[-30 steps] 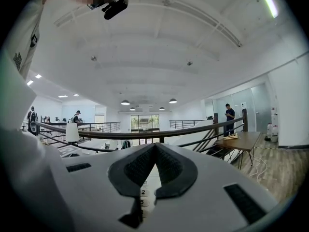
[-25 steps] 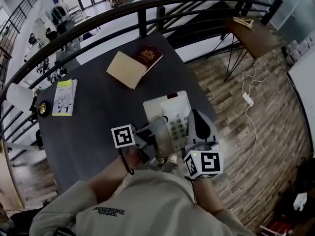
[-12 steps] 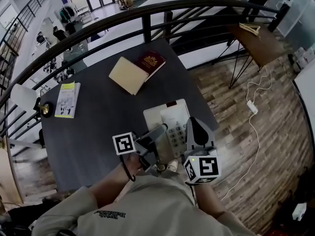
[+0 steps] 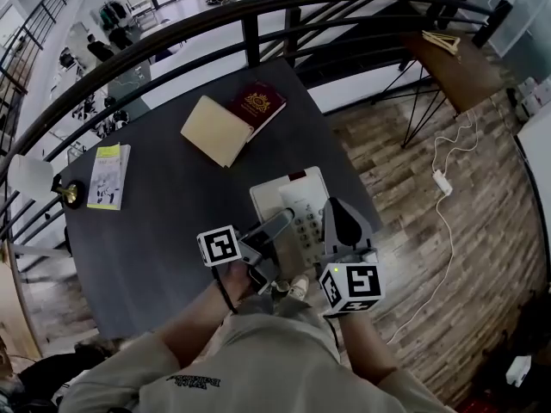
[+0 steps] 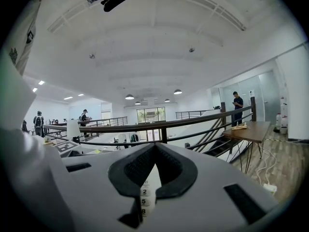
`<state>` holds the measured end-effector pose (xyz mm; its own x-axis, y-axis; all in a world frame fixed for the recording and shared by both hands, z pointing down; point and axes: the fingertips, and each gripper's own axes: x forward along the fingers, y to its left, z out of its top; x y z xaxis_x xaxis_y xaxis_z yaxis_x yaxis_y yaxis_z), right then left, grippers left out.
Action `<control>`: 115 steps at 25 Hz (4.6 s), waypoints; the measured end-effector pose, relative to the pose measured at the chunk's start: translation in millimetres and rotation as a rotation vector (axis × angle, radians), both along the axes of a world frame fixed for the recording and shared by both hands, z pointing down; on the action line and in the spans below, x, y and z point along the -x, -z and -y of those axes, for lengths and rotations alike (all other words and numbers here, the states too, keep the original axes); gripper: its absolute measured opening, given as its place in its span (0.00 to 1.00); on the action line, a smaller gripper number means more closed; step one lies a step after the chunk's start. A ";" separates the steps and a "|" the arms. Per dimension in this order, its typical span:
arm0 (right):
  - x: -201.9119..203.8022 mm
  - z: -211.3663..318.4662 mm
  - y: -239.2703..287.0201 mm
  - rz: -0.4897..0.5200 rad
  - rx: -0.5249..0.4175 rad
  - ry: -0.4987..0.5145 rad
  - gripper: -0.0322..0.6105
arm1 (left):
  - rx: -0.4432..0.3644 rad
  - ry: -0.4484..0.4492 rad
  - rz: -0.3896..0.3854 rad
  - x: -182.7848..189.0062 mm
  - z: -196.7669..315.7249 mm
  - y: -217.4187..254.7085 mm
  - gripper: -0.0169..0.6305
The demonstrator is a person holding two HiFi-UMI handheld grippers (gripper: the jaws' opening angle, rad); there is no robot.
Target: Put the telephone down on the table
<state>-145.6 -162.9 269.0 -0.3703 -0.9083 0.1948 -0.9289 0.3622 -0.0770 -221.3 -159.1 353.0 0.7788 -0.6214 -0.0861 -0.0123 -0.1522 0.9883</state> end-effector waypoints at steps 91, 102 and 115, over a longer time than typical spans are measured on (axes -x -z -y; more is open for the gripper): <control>-73.8 142.5 -23.8 -0.085 0.042 -0.121 0.05 | -0.458 0.517 0.945 44.6 173.7 87.7 0.73; -59.3 77.2 93.0 -0.133 -0.167 -0.079 0.05 | -0.771 0.579 0.968 53.0 87.5 207.3 0.70; -27.6 6.7 138.5 -0.170 -0.278 -0.004 0.05 | -0.829 0.579 0.975 61.9 14.6 215.0 0.36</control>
<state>-118.0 -169.5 130.5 -0.3498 -0.9368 -0.0025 -0.9215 0.3436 0.1808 -283.2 -173.7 138.0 0.3911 -0.9061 -0.1610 -0.8928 -0.4160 0.1726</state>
